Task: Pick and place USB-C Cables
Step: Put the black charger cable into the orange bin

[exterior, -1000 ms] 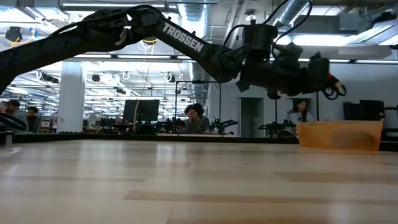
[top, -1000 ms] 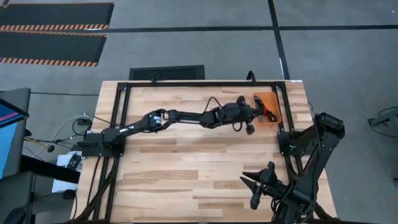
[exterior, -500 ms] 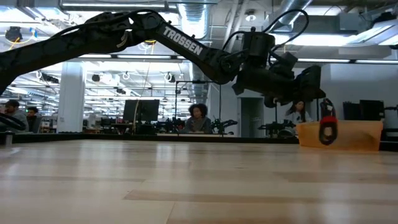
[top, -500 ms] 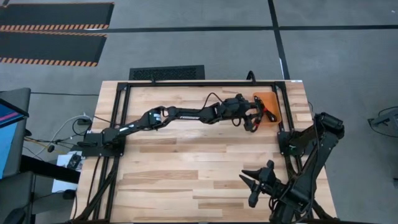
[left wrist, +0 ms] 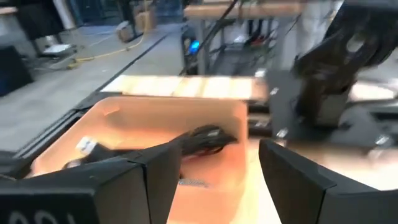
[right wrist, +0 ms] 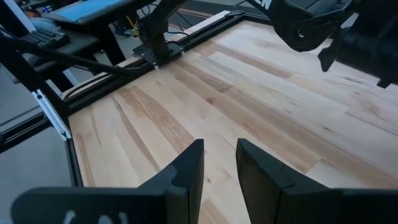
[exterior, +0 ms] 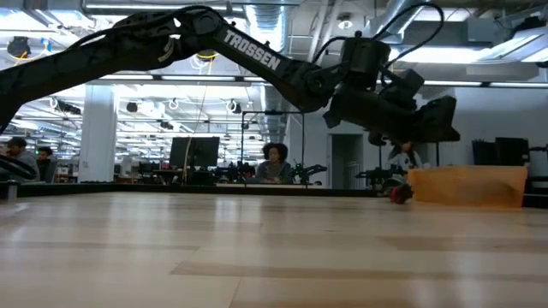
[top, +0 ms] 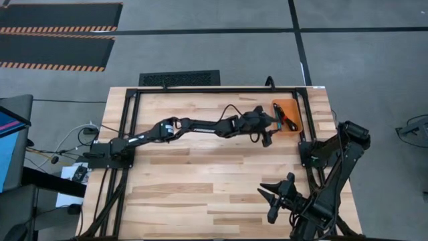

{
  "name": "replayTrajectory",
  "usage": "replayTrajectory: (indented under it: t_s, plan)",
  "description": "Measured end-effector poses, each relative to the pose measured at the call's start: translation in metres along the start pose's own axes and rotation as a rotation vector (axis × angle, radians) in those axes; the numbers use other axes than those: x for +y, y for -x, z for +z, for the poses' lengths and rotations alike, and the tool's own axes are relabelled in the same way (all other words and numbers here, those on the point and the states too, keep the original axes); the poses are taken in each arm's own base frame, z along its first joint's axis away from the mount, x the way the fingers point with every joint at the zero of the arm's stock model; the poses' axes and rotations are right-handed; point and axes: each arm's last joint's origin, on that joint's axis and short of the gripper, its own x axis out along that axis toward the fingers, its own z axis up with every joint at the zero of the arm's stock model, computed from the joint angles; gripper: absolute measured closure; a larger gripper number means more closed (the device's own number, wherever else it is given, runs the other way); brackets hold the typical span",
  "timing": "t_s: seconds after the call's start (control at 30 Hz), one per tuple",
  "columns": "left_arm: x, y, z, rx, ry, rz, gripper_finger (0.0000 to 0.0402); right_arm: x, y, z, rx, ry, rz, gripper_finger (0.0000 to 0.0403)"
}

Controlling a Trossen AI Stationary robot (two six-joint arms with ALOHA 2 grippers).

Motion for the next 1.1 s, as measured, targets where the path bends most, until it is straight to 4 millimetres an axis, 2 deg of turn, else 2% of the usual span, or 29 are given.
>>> replayTrajectory:
  t_s: [0.1,0.23,0.33,0.6,0.73,0.87,1.1]
  plan:
    - [-0.006,0.002,0.002,0.065,-0.066,0.083,0.0195,0.000,0.000,0.000,0.000,-0.003,0.001,0.0284]
    - [-0.008,0.007,0.012,0.211,-0.120,0.279,0.0195,0.000,0.000,0.000,0.001,-0.004,0.001,0.0284]
    - [-0.006,0.012,0.010,0.286,-0.054,0.341,0.0195,0.000,0.000,0.000,0.002,-0.005,0.002,0.0284]
    - [0.009,0.006,-0.013,0.342,0.163,0.274,0.0195,0.001,0.000,0.000,0.002,-0.016,0.004,0.0284]
    - [0.013,0.006,-0.013,0.342,0.156,0.260,0.0195,0.001,-0.001,0.000,0.002,-0.015,0.003,0.0284]
    - [0.012,0.006,-0.015,0.370,0.133,0.160,0.0195,0.001,0.000,0.000,0.002,-0.012,0.003,0.0284]
    - [0.015,0.008,-0.029,0.444,0.147,0.138,0.0195,0.001,0.000,0.000,0.002,-0.013,0.003,0.0284]
